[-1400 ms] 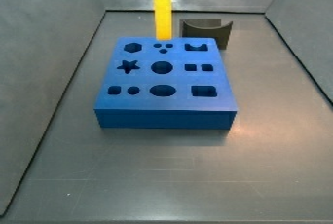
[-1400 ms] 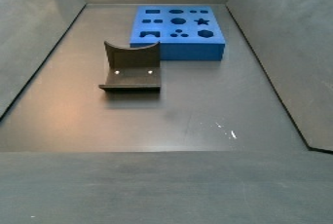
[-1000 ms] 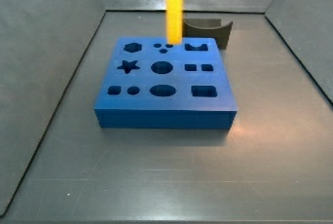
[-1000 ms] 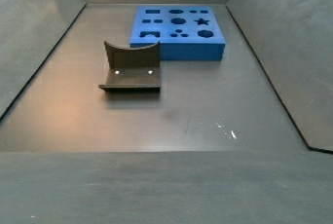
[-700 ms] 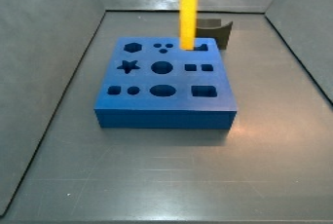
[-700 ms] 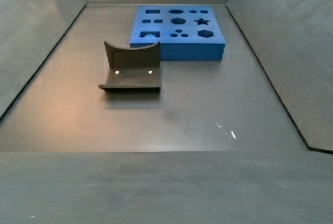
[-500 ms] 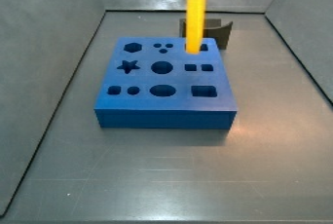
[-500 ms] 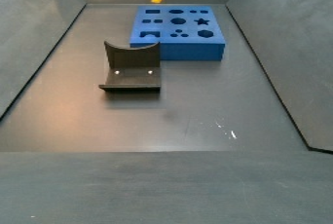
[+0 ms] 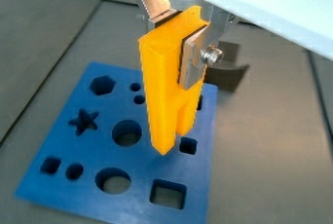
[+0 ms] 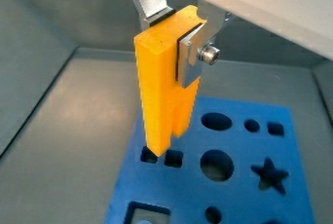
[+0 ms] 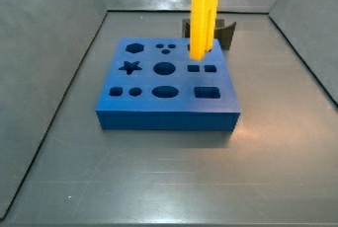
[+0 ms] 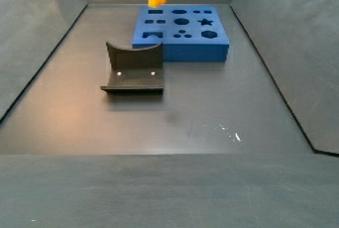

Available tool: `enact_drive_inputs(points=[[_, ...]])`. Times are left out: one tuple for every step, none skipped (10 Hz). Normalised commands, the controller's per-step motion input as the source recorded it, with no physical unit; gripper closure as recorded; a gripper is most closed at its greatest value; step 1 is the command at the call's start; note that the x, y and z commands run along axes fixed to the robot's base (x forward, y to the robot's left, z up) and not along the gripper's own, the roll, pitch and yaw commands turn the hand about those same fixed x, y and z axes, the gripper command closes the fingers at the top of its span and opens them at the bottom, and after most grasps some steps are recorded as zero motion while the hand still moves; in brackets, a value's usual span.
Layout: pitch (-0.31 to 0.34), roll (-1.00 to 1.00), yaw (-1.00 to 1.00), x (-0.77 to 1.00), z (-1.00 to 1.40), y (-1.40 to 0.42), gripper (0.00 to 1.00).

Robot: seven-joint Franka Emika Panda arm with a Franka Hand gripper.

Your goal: Insert the double-square object.

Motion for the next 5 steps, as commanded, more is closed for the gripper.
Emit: enact_drive_inputs(points=[[0.074, 0.00, -1.00, 0.00, 0.00, 0.00, 1.00], [0.121, 0.00, -0.98, 0.00, 0.00, 0.00, 1.00], [0.154, 0.00, -0.87, 0.00, -0.03, 0.04, 1.00], [0.164, 0.01, -0.89, 0.00, -0.08, 0.06, 1.00], [0.164, 0.00, -0.90, 0.00, -0.04, 0.06, 1.00]])
